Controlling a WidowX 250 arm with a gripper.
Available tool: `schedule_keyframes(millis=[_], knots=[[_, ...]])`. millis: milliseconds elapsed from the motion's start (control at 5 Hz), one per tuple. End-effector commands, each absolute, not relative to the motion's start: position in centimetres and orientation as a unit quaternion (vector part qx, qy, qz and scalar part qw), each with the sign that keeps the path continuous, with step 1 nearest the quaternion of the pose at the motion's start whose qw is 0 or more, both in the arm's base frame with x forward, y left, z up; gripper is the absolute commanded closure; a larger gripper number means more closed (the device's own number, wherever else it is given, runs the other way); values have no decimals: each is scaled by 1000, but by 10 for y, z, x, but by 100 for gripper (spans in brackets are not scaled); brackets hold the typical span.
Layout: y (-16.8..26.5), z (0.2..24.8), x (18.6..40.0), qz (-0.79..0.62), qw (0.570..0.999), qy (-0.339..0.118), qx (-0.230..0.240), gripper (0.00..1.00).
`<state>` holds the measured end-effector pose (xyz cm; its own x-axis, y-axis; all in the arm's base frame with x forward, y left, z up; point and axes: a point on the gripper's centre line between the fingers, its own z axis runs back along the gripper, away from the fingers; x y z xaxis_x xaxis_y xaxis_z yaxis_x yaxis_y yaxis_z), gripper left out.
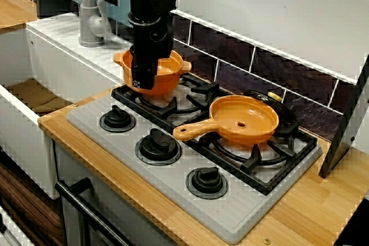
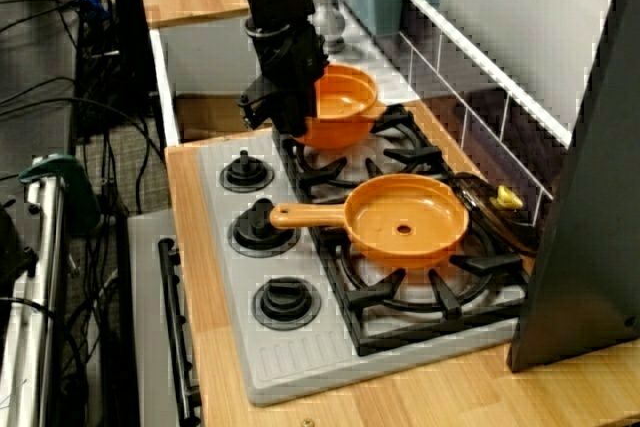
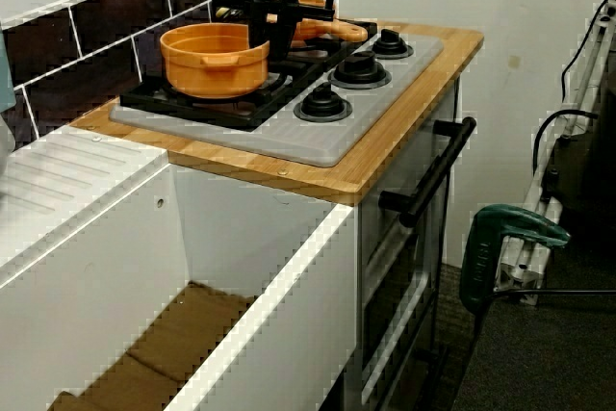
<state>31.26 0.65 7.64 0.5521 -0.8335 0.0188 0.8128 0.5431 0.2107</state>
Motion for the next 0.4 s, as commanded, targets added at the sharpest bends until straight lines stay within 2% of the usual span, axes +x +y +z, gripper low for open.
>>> schedule_keyframes(millis=[0, 200], knots=[[5, 128, 307, -449, 883, -105, 88, 100], [9, 139, 298, -434, 890, -105, 93, 100]])
